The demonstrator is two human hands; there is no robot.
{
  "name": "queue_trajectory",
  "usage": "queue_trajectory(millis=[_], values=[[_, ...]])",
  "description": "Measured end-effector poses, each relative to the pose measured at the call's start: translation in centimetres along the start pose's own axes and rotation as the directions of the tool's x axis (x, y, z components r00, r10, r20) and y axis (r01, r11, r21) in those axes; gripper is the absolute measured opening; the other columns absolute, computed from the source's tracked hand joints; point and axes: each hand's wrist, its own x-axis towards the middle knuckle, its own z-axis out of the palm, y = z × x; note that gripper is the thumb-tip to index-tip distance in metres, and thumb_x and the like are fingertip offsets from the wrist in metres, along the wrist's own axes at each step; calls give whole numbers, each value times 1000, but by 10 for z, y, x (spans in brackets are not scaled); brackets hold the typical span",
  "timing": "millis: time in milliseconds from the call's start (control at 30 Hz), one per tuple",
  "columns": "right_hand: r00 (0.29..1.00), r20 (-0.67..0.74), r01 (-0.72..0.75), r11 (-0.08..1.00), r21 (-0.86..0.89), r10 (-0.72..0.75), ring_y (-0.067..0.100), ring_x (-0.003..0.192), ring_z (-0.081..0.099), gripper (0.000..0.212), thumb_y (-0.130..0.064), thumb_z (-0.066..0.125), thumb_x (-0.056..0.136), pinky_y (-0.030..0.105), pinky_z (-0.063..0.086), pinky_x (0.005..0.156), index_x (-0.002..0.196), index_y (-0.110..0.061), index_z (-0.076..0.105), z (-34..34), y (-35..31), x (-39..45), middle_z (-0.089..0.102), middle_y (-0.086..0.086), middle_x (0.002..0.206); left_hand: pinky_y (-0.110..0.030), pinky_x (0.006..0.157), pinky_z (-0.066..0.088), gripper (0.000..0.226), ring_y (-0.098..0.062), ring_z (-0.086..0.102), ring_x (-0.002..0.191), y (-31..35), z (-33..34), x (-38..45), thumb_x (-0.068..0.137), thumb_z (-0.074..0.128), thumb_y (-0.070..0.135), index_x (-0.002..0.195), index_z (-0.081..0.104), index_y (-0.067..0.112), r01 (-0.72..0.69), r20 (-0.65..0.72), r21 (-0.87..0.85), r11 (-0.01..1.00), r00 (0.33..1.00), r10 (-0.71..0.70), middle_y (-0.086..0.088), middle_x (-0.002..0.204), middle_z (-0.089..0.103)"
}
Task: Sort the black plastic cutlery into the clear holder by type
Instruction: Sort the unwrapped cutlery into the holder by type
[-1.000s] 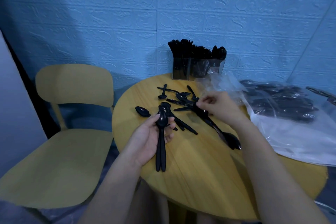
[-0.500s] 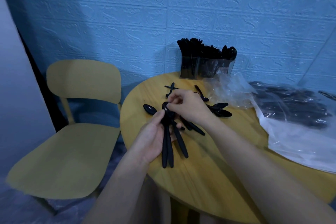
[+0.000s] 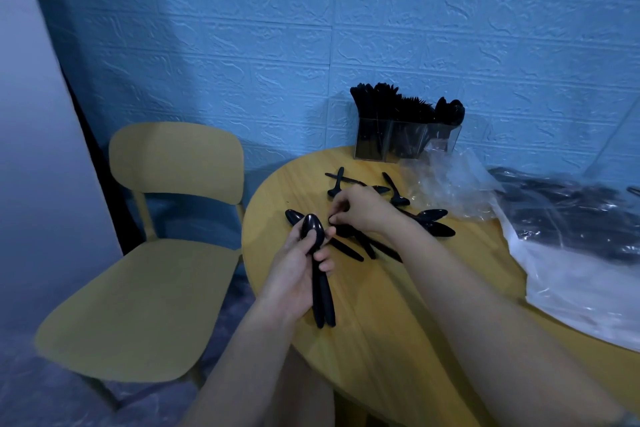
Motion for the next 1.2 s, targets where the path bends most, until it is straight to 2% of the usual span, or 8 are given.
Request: queue_trajectory(millis=[100, 267, 433, 600, 767, 900, 1033, 1200], values=[[999, -34, -3, 998, 60, 5, 9, 86, 55, 4, -17, 67, 87, 11, 35, 59, 91, -17, 68, -7, 0, -3, 59, -8, 84, -18, 40, 36, 19, -6, 40, 47, 0, 1, 0, 101, 40, 14, 111, 56, 15, -3, -30, 2, 1000, 1000, 3, -7, 83, 61], [974, -224, 40, 946, 322, 35, 6, 75, 55, 6, -21, 68, 86, 16, 41, 64, 81, -22, 65, -42, -6, -29, 62, -5, 81, -23, 52, 49, 24, -10, 55, 60, 1, 1, -1, 100, 43, 17, 120, 56, 15, 0, -41, 15, 1000, 999, 1, -6, 84, 62], [985, -171, 62, 851, 522, 34, 5, 71, 58, 5, -17, 71, 83, 14, 47, 63, 82, -19, 67, -1, -31, -52, 66, -2, 80, -31, 71, 57, 41, -17, 64, 80, 0, 2, -2, 99, 41, 35, 126, 55, 8, 40, 21, 55, 998, 999, -41, -9, 99, 67], [975, -216, 44, 902, 430, 56, -4, 50, 53, 3, -19, 64, 88, 6, 39, 49, 88, -18, 67, 17, -33, -54, 62, -8, 79, -21, 45, 45, 31, -9, 55, 55, -1, 2, 0, 98, 45, 26, 121, 56, 9, 0, 43, 125, 992, 999, -6, -2, 79, 62], [976, -218, 14, 981, 192, 29, -4, 74, 50, 17, -25, 65, 89, 4, 37, 60, 102, -16, 69, -12, -3, -75, 61, -9, 91, -18, 39, 37, 19, -6, 41, 47, -2, -2, 3, 97, 45, 9, 116, 50, 12, 57, 34, 33, 998, 998, -59, -6, 83, 57], [971, -177, -163, 986, 10, 163, 11, 92, 55, 21, -31, 67, 87, 21, 42, 72, 103, -18, 66, -32, 37, -113, 59, -4, 104, -18, 40, 38, 22, -6, 41, 47, -3, -1, 5, 97, 46, 9, 118, 51, 12, 79, 18, 74, 994, 997, -81, -6, 85, 63], [939, -129, -334, 935, -123, 318, 17, 114, 46, 48, -46, 67, 83, 33, 45, 91, 121, -21, 56, -38, 66, -153, 48, -3, 120, -18, 40, 39, 18, -6, 43, 46, -6, 5, 5, 97, 48, 11, 114, 52, 12, 118, 5, 99, 988, 993, -119, -6, 87, 64], [925, -205, -358, 914, -191, 319, 20, 110, 50, 39, -38, 57, 92, 33, 50, 84, 126, -20, 54, -25, 74, -176, 51, 0, 117, -19, 43, 41, 16, -8, 45, 50, -13, 21, 1, 98, 48, 16, 113, 48, 11, 170, 3, 83, 982, 985, -171, -7, 88, 62]])
